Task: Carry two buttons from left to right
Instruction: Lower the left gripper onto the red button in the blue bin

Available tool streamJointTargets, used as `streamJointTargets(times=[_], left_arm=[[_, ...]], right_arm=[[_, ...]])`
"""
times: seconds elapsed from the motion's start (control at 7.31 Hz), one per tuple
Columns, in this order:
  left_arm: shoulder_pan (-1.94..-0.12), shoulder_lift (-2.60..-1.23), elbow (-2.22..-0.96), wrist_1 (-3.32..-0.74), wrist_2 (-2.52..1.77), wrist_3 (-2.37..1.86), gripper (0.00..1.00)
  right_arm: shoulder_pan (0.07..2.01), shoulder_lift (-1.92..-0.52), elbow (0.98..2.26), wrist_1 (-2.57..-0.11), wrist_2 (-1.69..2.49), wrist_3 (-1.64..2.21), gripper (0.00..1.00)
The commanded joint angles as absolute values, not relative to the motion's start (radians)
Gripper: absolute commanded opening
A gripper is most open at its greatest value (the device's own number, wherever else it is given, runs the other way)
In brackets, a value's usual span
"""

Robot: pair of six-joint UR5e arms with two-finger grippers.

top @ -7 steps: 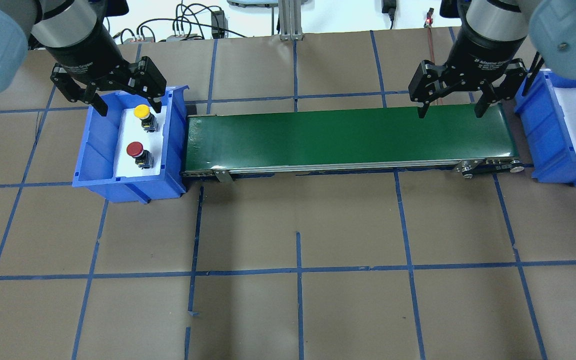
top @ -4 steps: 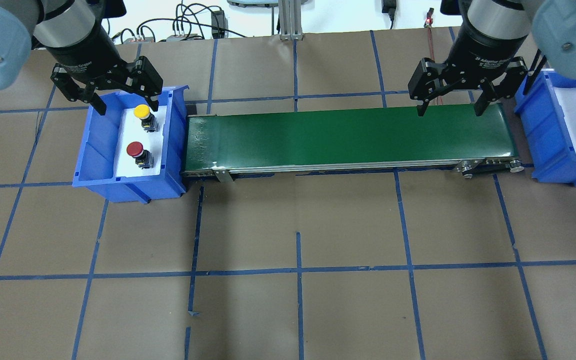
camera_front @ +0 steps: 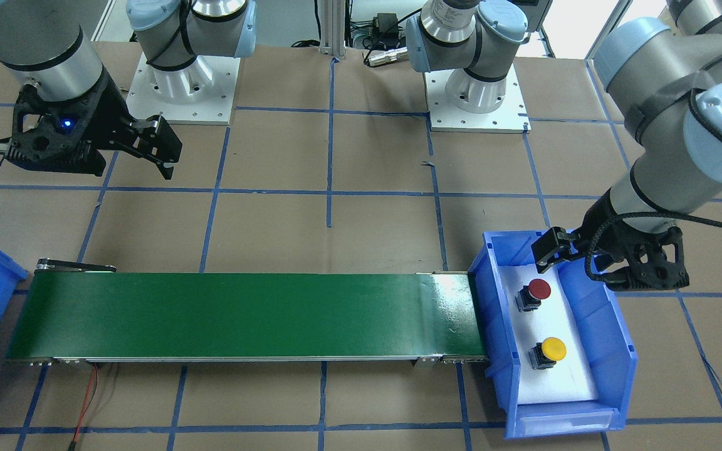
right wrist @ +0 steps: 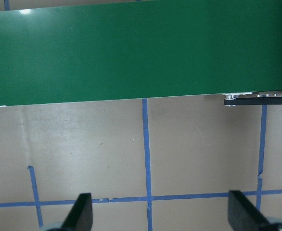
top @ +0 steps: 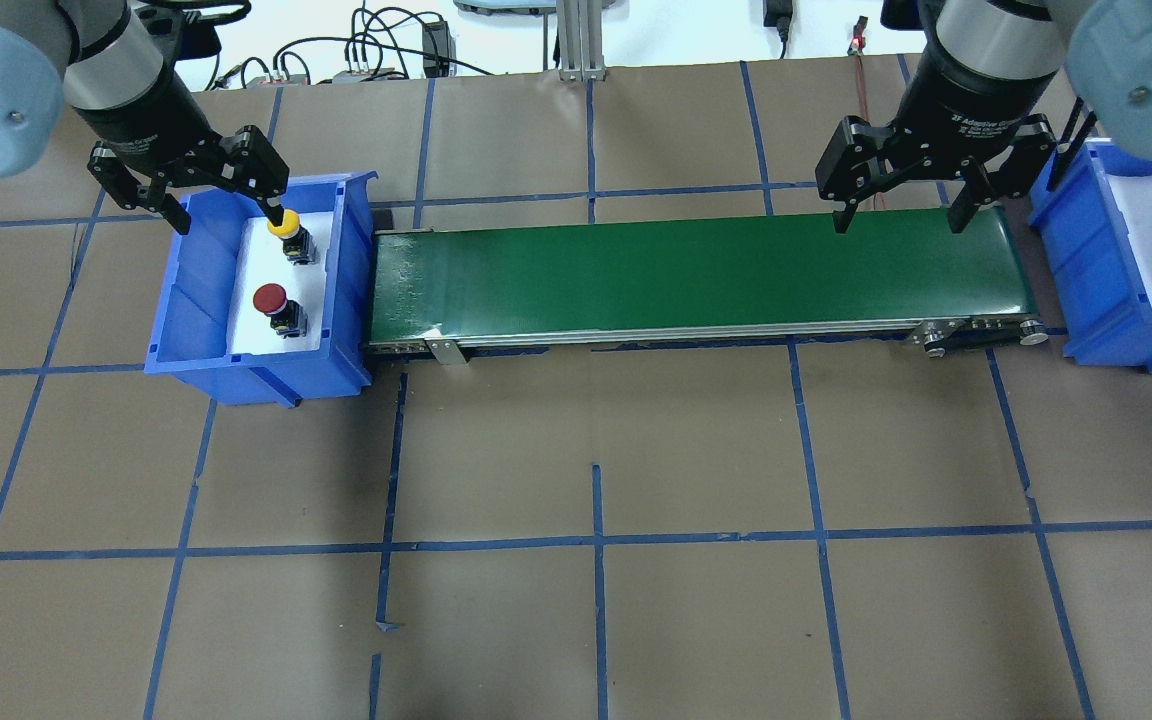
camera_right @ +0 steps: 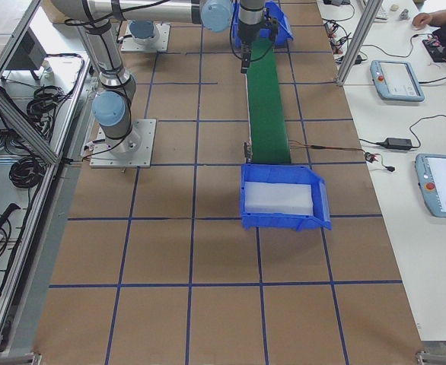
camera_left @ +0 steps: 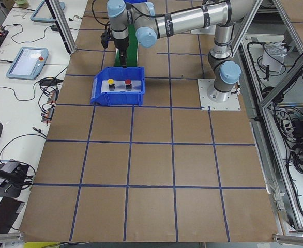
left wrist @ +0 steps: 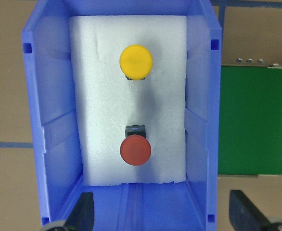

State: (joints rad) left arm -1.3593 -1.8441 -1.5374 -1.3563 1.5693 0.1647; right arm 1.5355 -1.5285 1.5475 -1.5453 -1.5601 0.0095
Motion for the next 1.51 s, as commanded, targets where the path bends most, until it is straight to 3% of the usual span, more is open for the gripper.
streamJointTargets(times=[0.0,0.41,1.09,1.23,1.37], left_arm=[[-1.304,-1.878,-1.601,-1.313,1.566,0.183,0.99],[-1.308,-1.891,-1.732,-1.102,1.566,0.189,0.99],[-1.333,-1.942,-1.741,-1.071,1.559,0.195,0.98],[-1.335,-1.951,-1.743,-1.071,1.559,0.192,0.92],[-1.338,-1.965,-1.741,-1.071,1.557,0.195,0.79]], right_arm=[[1.536,-1.528,1.548,-1.542,-1.56,0.009,1.0],[1.534,-1.528,1.548,-1.54,-1.56,0.009,1.0],[1.534,-1.528,1.546,-1.539,-1.562,0.002,1.0],[1.532,-1.526,1.546,-1.54,-1.563,-0.002,1.0],[1.531,-1.525,1.545,-1.542,-1.562,0.005,1.0]])
